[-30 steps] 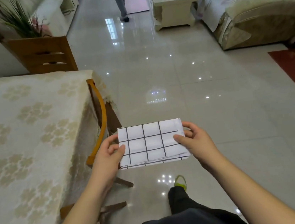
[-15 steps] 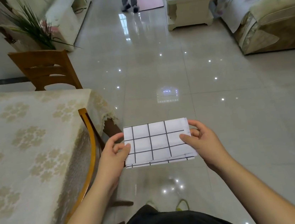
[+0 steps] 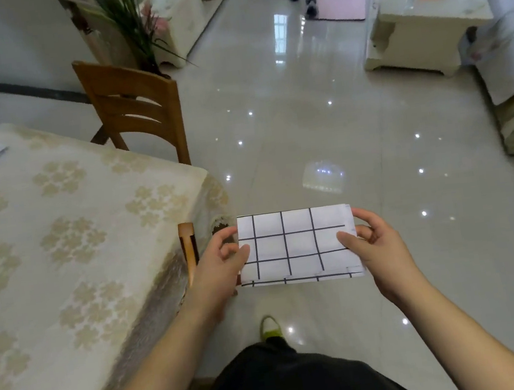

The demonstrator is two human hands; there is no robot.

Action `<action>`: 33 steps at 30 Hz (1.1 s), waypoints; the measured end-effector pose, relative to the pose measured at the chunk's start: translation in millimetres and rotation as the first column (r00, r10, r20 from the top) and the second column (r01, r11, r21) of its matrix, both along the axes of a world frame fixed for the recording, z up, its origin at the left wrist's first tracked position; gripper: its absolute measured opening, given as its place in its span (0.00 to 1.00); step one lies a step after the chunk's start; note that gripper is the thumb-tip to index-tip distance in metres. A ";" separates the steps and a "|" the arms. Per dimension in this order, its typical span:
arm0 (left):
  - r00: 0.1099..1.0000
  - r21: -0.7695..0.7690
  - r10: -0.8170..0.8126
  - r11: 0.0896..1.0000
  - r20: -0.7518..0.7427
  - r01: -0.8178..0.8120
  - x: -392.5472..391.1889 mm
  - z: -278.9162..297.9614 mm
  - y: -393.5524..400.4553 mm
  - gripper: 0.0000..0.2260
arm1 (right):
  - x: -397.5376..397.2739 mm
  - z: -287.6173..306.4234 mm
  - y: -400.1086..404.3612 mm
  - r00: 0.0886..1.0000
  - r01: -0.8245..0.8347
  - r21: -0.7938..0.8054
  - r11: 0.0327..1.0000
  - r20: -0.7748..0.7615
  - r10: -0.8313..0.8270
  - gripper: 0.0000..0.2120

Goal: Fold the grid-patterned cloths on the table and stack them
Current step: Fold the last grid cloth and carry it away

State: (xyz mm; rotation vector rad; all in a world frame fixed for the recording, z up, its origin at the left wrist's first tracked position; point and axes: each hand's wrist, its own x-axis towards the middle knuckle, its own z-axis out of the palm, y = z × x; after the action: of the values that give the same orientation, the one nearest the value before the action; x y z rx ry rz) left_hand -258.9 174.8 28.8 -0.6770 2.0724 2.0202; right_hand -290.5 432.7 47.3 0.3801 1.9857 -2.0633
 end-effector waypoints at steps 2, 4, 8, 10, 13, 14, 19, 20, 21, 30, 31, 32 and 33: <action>1.000 0.001 0.014 1.000 -0.017 -0.014 -23.8 -0.4 -6.6 0.15 | -32.6 4.2 -7.8 0.999 -0.032 0.020 0.999 -0.002 0.032 0.19; 0.999 -0.005 0.013 1.000 -0.033 -0.013 -50.5 0.8 -14.0 0.15 | -62.7 8.8 -14.7 0.999 -0.047 0.034 0.998 -0.015 0.047 0.19; 1.000 -0.039 -0.019 0.999 -0.021 0.018 -101.3 2.4 -25.7 0.17 | -114.3 13.1 -20.5 0.998 -0.058 0.034 0.998 -0.027 0.059 0.19; 0.999 -0.028 -0.007 1.000 -0.033 0.006 -126.4 3.2 -26.7 0.16 | -138.1 12.6 -22.4 0.998 -0.051 0.032 0.998 -0.018 0.052 0.18; 0.999 -0.023 0.017 1.000 -0.050 -0.019 -168.2 2.7 -18.9 0.16 | -176.7 6.2 -19.5 0.997 -0.071 0.054 0.996 -0.004 0.072 0.18; 0.999 -0.044 0.018 0.999 -0.048 -0.020 -183.5 3.1 -15.1 0.16 | -192.2 3.0 -17.4 0.998 -0.069 0.062 0.996 0.002 0.069 0.17; 0.999 -0.119 0.023 0.993 -0.024 -0.026 -264.2 2.9 -2.1 0.17 | -281.8 -9.8 -9.6 0.997 -0.076 0.048 0.996 -0.009 0.077 0.19; 0.999 -0.136 0.027 0.990 -0.019 -0.029 -278.9 1.0 -2.0 0.18 | -301.3 -12.6 -8.8 0.996 -0.084 0.044 0.995 -0.020 0.085 0.18; 0.999 -0.146 0.036 0.989 -0.014 -0.038 -293.1 1.6 -1.1 0.19 | -320.9 -14.7 -7.7 0.995 -0.096 0.046 0.994 -0.033 0.098 0.17; 0.982 -0.132 0.182 0.974 -0.042 -0.186 -404.8 7.3 -4.1 0.19 | -463.9 1.9 -14.4 0.960 -0.278 0.069 0.958 -0.013 0.280 0.18; 0.978 -0.128 0.204 0.970 -0.041 -0.208 -413.0 7.9 -6.6 0.20 | -477.7 2.6 -18.3 0.956 -0.292 0.062 0.955 -0.005 0.293 0.18; 0.974 -0.131 0.225 0.965 -0.037 -0.228 -421.1 7.1 -9.6 0.20 | -491.4 3.7 -23.0 0.954 -0.300 0.049 0.953 0.000 0.301 0.18; 0.970 -0.137 0.243 0.960 -0.032 -0.245 -429.7 6.7 -13.2 0.19 | -504.7 4.3 -28.4 0.951 -0.310 0.038 0.950 0.004 0.310 0.18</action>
State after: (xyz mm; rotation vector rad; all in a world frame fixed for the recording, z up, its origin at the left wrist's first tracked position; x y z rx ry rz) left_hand -688.6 161.6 35.5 -0.9906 2.2534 2.0181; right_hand -795.3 404.3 51.6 0.0644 1.9434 -1.8332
